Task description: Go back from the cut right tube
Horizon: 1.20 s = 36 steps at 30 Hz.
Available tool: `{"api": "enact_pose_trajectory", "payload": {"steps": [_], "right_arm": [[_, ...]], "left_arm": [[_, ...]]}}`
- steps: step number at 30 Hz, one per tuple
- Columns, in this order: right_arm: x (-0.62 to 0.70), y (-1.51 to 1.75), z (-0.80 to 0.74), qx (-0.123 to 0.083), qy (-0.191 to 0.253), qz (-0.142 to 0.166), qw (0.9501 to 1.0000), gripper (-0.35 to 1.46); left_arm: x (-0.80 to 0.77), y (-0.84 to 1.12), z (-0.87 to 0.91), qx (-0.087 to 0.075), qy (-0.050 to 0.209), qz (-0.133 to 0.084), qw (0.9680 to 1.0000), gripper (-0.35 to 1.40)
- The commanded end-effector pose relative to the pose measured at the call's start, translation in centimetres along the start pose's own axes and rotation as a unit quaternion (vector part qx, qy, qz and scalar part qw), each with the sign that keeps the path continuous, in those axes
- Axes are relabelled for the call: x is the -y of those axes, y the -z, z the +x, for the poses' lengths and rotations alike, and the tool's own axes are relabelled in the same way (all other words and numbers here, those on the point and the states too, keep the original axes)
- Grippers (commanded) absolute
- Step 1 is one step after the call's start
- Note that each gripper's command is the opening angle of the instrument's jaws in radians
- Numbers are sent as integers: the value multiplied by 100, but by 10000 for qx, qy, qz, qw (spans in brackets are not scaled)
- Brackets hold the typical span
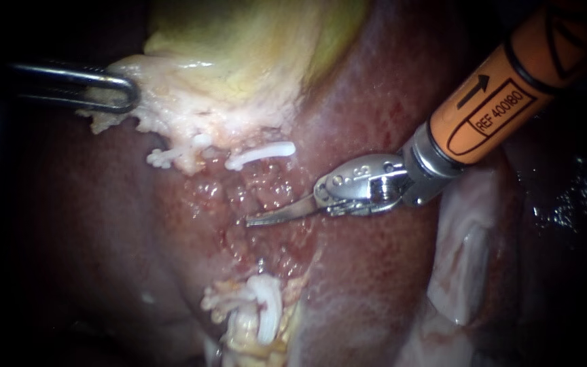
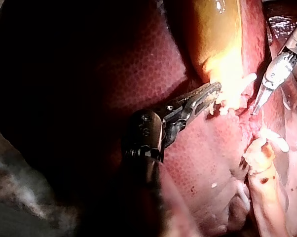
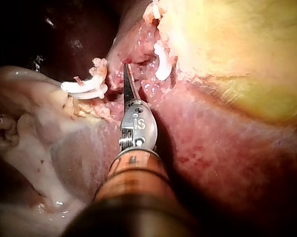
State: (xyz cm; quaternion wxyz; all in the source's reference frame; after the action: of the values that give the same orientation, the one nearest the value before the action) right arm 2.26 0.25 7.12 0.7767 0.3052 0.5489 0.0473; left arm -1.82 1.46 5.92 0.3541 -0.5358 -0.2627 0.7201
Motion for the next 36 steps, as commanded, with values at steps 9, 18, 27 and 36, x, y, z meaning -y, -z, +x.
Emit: {"api": "enact_pose_trajectory", "payload": {"steps": [9,18,27,36], "right_arm": [[3,-7,0,-277,-116,-78,9995,93],[10,-5,1,-327,-209,-431,9983,123],[49,28,-6,389,20,-2331,9717,143],[66,102,4,1625,598,-2665,9482,143]], "left_arm": [[0,0,0,1,0,-4,10000,-35],[0,1,0,1,0,-5,10000,-35],[3,0,0,1,-1,-4,10000,-35],[4,0,-2,0,-5,-2,10000,-35]]}}
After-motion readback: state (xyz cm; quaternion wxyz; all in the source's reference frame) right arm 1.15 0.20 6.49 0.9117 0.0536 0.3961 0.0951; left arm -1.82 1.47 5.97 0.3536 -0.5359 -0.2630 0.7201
